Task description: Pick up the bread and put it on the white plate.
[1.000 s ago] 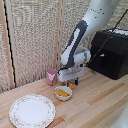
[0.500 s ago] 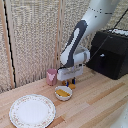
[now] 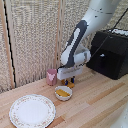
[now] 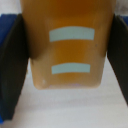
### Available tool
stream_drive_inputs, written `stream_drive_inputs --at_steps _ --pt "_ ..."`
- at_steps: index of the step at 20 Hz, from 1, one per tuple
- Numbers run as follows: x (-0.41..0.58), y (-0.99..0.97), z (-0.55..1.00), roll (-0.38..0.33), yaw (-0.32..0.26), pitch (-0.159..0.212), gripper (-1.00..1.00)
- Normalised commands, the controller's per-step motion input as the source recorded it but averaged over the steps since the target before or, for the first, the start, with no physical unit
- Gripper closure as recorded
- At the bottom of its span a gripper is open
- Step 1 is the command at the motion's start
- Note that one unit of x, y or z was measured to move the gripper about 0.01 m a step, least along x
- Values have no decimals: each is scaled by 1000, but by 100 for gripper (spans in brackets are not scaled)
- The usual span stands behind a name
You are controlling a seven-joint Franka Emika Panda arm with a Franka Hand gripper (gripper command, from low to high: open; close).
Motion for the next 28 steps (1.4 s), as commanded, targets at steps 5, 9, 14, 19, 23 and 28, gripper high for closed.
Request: stream_drive_inputs --at_steps 5,9,14,19,23,28 --pt "0 -303 1000 33 122 23 100" --pt "16 -108 1000 31 96 42 100" --pt "0 429 970 -1 111 54 100" --pt "0 661 741 0 77 49 100" --pt "0 776 427 0 48 13 100" --pt "2 861 83 0 25 0 100"
